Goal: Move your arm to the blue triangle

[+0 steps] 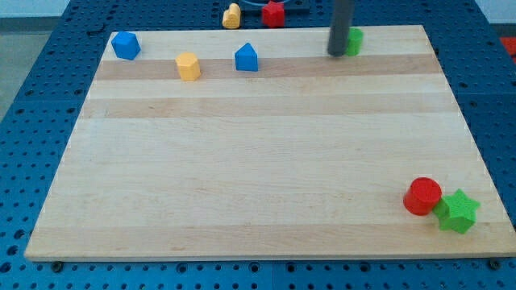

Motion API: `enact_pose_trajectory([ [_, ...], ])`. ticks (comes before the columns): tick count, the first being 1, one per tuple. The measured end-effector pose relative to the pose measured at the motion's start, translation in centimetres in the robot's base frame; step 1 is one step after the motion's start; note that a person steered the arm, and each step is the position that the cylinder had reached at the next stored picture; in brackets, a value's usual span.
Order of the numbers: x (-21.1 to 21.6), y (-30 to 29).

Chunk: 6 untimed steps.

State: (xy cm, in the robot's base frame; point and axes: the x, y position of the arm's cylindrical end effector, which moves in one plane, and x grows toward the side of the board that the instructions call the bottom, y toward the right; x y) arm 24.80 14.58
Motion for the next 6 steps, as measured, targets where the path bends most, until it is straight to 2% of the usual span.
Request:
enact_pose_trajectory([
  [1,-2.2,3.9],
  [2,-1.6,4.4],
  [3,0.4,2.0],
  [5,0.6,-7.3],
  [6,0.6,-7.8],
])
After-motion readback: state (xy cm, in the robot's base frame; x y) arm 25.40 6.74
